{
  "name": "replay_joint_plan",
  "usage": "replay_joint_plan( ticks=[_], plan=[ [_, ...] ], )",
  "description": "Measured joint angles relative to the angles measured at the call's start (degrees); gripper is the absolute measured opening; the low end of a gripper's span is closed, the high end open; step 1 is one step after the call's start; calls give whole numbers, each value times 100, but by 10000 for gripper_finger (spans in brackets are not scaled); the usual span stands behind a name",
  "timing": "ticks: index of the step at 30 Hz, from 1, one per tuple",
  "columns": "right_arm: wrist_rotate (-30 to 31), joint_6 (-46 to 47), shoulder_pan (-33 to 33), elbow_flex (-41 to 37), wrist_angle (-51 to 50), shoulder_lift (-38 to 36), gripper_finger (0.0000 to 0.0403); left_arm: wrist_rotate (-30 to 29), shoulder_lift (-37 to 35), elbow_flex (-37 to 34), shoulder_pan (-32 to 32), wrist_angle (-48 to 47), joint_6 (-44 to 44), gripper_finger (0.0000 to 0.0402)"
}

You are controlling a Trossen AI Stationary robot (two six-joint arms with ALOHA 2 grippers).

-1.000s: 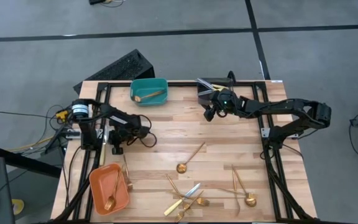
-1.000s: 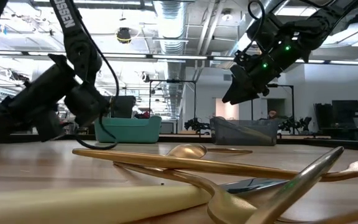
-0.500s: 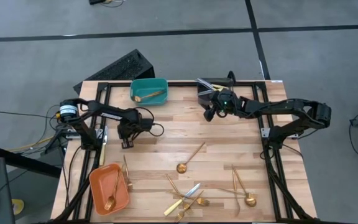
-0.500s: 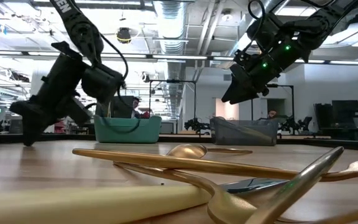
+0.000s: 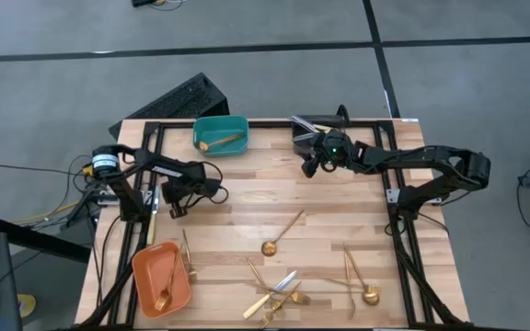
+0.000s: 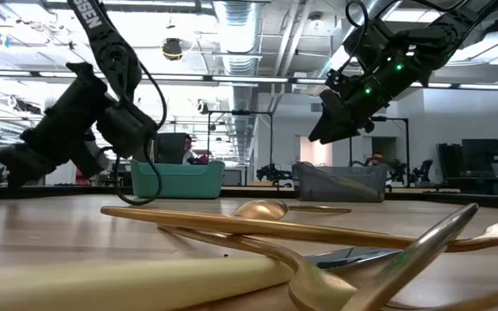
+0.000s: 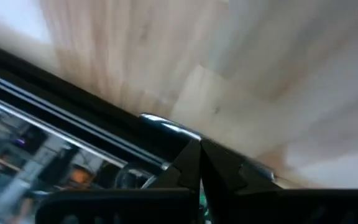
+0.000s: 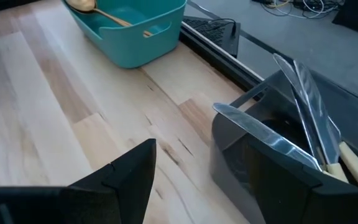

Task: Sort silverware by color (type)
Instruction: Put the yellow knife into the black bin

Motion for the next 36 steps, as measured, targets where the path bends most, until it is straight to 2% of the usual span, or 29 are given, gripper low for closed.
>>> replay_joint_plan(
  ticks=[6,15,25,30,33,36],
  plan=[
    [0,62,94,0,-83,0,264,583,71,-239,447,374,-358,0],
    [-2,12,15,0,-92,0,264,-175,311,-207,1075,315,1,0],
    [-2,8,0,2,-208,1,264,-173,339,-287,1696,391,-52,0],
    [-1,-6,0,2,-471,2,264,30,873,-245,1713,469,86,0],
    [0,-30,0,2,-562,2,264,-11,1334,-136,1548,378,97,0],
    [-1,-49,0,2,-578,2,264,-56,1442,-26,1333,330,3,0]
  ],
)
